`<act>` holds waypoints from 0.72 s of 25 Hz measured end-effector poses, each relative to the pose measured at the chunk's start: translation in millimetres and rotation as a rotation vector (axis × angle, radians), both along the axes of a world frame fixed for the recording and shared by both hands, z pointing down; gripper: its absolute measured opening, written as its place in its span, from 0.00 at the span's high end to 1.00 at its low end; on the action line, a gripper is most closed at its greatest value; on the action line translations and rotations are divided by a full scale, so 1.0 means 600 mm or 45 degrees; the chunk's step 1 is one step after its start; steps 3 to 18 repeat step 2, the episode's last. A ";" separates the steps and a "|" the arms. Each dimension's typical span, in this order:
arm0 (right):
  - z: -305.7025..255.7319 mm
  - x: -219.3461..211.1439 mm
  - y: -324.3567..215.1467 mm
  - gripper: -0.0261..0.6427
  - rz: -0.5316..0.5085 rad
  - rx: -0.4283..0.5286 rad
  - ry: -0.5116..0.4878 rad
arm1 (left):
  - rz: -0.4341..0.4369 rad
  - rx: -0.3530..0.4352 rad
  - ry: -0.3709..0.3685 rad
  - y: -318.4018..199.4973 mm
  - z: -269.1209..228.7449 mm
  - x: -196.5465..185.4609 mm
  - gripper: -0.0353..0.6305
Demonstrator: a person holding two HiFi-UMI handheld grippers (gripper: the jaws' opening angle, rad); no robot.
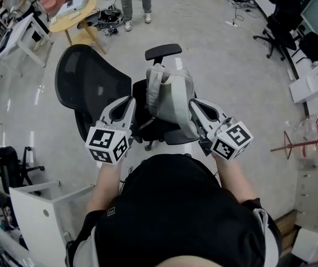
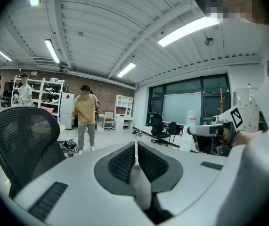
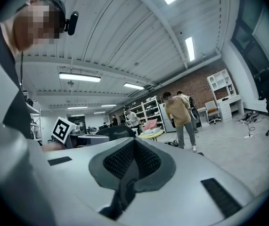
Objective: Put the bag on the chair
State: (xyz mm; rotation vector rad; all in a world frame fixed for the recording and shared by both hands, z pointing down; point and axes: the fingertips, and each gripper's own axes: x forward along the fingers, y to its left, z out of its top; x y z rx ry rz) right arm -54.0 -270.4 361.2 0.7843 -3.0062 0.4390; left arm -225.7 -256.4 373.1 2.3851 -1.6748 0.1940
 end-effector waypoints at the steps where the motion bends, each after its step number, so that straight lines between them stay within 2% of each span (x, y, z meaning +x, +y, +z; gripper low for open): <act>1: 0.001 0.001 -0.001 0.92 0.005 -0.005 0.001 | 0.002 0.001 0.000 0.000 0.000 0.001 0.90; 18: 0.001 0.001 -0.001 0.92 0.009 -0.010 0.002 | 0.004 0.001 0.001 0.000 0.000 0.001 0.90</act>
